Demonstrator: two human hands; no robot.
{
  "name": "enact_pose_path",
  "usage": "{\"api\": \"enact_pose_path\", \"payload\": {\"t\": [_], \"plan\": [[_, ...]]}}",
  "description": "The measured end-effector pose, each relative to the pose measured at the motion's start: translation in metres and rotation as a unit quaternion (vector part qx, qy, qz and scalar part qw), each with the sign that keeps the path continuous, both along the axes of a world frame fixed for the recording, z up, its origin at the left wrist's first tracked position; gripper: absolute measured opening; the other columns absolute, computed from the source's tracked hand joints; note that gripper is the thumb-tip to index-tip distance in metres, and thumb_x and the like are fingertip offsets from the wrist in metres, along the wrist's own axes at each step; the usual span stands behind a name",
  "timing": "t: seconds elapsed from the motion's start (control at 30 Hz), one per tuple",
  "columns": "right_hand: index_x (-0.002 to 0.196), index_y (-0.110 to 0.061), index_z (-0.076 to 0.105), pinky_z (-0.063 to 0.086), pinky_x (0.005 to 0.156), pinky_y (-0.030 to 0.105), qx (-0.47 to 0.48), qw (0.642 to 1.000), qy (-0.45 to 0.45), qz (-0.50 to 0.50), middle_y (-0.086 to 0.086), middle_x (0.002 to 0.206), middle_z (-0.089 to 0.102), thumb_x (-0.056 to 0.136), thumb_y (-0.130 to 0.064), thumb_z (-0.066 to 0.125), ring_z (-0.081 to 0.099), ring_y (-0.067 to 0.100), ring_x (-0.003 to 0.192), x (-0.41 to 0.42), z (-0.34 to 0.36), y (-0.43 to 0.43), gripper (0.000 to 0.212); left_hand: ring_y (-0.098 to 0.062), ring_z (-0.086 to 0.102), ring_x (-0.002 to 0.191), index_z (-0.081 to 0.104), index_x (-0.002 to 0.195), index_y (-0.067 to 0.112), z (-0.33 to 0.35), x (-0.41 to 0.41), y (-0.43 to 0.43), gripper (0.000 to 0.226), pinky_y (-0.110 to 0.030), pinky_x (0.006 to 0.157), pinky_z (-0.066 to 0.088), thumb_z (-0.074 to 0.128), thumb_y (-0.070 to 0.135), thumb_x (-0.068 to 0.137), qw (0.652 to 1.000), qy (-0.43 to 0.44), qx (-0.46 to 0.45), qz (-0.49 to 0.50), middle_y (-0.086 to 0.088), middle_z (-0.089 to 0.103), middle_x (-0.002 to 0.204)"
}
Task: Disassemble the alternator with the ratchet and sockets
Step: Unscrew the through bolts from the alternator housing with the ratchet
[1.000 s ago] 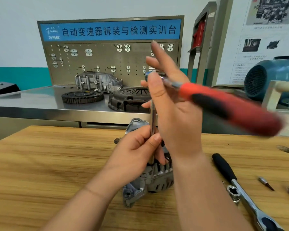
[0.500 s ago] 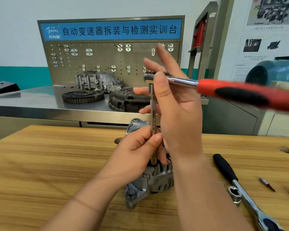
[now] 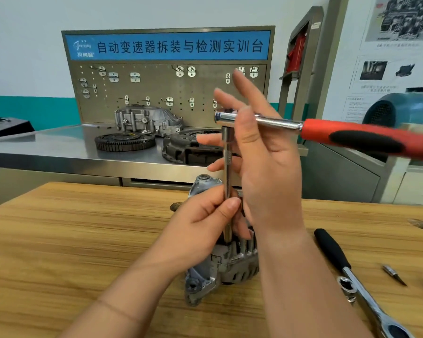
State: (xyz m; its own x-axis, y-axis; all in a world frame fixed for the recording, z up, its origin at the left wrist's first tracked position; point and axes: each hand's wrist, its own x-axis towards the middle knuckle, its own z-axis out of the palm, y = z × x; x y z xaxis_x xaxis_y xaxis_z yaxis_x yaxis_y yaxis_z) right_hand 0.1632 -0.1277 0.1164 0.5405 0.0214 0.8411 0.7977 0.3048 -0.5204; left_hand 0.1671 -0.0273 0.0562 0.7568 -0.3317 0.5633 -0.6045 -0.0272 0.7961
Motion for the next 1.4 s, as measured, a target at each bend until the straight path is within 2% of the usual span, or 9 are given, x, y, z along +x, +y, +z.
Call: {"api": "enact_pose_path", "payload": {"t": [0.13, 0.23, 0.37, 0.67, 0.8, 0.93, 1.07, 1.2, 1.4], "plan": [[0.121, -0.040, 0.052, 0.056, 0.082, 0.040, -0.033, 0.998, -0.045, -0.004, -0.026, 0.125, 0.057, 0.090, -0.029, 0.058, 0.062, 0.026, 0.115, 0.001, 0.002, -0.003, 0.034, 0.008, 0.063, 0.064, 0.063, 0.077, 0.013, 0.001, -0.004, -0.002, 0.025, -0.003, 0.061, 0.043, 0.049, 0.008, 0.097, 0.999, -0.020, 0.018, 0.039, 0.016, 0.067, 0.061], [0.125, -0.041, 0.050, 0.054, 0.058, 0.022, -0.005, 0.999, 0.006, 0.040, -0.010, 0.137, 0.055, 0.096, -0.035, 0.051, 0.071, 0.018, 0.090, 0.002, 0.001, 0.000, 0.030, -0.004, 0.064, 0.063, 0.061, 0.084, 0.000, 0.000, -0.003, -0.003, 0.031, -0.013, 0.064, 0.048, 0.045, 0.024, 0.096, 1.000, -0.005, -0.009, 0.001, 0.003, 0.067, 0.064], [0.128, -0.033, 0.055, 0.052, 0.052, 0.023, 0.023, 0.989, 0.103, 0.106, 0.000, 0.118, 0.070, 0.096, -0.048, 0.036, 0.071, 0.019, 0.070, 0.005, -0.005, 0.002, 0.041, -0.009, 0.065, 0.065, 0.058, 0.089, -0.003, 0.002, -0.004, -0.003, 0.034, -0.019, 0.064, 0.052, 0.044, 0.028, 0.089, 0.999, 0.024, -0.036, -0.017, 0.002, 0.067, 0.069], [0.122, -0.032, 0.054, 0.054, 0.063, 0.018, -0.025, 0.999, -0.029, 0.003, -0.015, 0.121, 0.060, 0.096, -0.021, 0.053, 0.069, 0.026, 0.083, -0.002, 0.002, -0.001, 0.028, 0.006, 0.062, 0.059, 0.062, 0.074, 0.015, 0.002, -0.004, -0.006, 0.026, -0.003, 0.057, 0.043, 0.049, 0.012, 0.096, 0.998, -0.007, -0.005, 0.057, 0.011, 0.067, 0.059], [0.129, -0.031, 0.054, 0.055, 0.054, 0.024, 0.006, 0.998, 0.050, 0.047, -0.001, 0.126, 0.065, 0.097, -0.041, 0.037, 0.072, 0.019, 0.072, 0.000, -0.001, 0.001, 0.037, -0.008, 0.064, 0.064, 0.062, 0.090, -0.002, 0.003, -0.006, -0.005, 0.041, -0.015, 0.063, 0.049, 0.046, 0.036, 0.091, 1.000, -0.001, -0.027, 0.006, -0.007, 0.067, 0.067], [0.119, -0.035, 0.064, 0.054, 0.053, 0.024, 0.015, 0.992, 0.111, 0.061, 0.005, 0.107, 0.073, 0.093, -0.054, 0.037, 0.072, 0.021, 0.069, 0.004, -0.004, -0.001, 0.042, -0.006, 0.065, 0.064, 0.060, 0.091, -0.001, 0.003, -0.008, -0.006, 0.041, -0.016, 0.062, 0.050, 0.046, 0.038, 0.090, 0.999, 0.024, -0.040, -0.009, 0.002, 0.067, 0.066], [0.122, -0.041, 0.059, 0.055, 0.057, 0.024, -0.011, 0.999, 0.033, -0.001, 0.015, 0.108, 0.066, 0.096, -0.040, 0.045, 0.072, 0.016, 0.076, 0.002, -0.003, 0.000, 0.030, -0.017, 0.068, 0.076, 0.065, 0.092, 0.003, 0.000, -0.005, -0.006, 0.040, -0.026, 0.074, 0.052, 0.043, 0.036, 0.094, 0.999, -0.007, -0.018, 0.044, -0.009, 0.072, 0.077], [0.129, -0.031, 0.052, 0.059, 0.076, 0.031, -0.050, 0.995, -0.064, -0.053, -0.012, 0.130, 0.059, 0.095, -0.032, 0.047, 0.068, 0.015, 0.101, 0.001, 0.000, -0.001, 0.035, -0.003, 0.062, 0.058, 0.065, 0.074, 0.003, 0.000, -0.008, -0.011, 0.033, -0.010, 0.057, 0.046, 0.046, 0.020, 0.096, 0.998, -0.005, -0.026, 0.061, -0.005, 0.068, 0.063], [0.125, -0.030, 0.057, 0.055, 0.059, 0.028, 0.012, 0.994, 0.106, 0.040, 0.000, 0.108, 0.073, 0.095, -0.052, 0.032, 0.072, 0.020, 0.071, 0.004, -0.004, 0.000, 0.044, -0.031, 0.063, 0.083, 0.062, 0.093, -0.004, -0.001, -0.005, -0.005, 0.048, -0.030, 0.075, 0.053, 0.041, 0.040, 0.093, 1.000, -0.001, -0.026, 0.009, -0.019, 0.067, 0.084]]}}
